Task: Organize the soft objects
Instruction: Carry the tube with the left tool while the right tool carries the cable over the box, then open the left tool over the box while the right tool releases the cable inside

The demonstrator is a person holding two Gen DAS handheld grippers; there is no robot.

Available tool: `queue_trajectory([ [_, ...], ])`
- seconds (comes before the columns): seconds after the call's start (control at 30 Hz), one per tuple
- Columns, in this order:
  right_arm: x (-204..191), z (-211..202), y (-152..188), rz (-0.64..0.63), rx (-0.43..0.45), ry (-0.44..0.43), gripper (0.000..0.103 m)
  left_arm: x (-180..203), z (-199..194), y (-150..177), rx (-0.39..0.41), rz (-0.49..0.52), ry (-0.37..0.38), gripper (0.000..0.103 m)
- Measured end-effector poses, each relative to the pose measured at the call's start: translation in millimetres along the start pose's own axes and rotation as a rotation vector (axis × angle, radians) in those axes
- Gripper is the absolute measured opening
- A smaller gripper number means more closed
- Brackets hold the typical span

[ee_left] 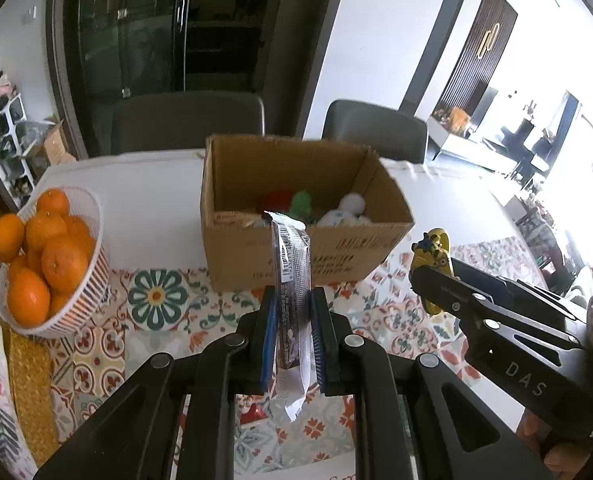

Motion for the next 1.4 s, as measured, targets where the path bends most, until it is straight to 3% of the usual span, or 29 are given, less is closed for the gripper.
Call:
queue_trajectory([
  [0.63, 1.4, -2.5, -62.3, -0.033, 0.087, -0.028, 0.032, 15.2, -8.0, -65.7, 0.116, 0.047, 0.015, 0.017],
  [0.93, 10.6, 30.0, -83.3, -0.006, 0.037, -0.048, 0.033, 13.5, 18.6, -95.3, 0.098, 0.045, 0.017, 0.017],
  [1.4, 24.5, 90.3, -92.2, 0.009, -0.066, -0.022, 0.033, 0.0, 77.5, -111.8, 0.017, 0.026, -0.005, 0.017],
])
Point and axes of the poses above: each gripper's, at about its wrist camera, not at the fingertips, and z roughly the way its jaws point, x to its right, y to its underside, the point moved 2 cm from there along z, roughly the way its jaws point, and after that the axes turned 10 degrees about x, right-handed, at the moved point
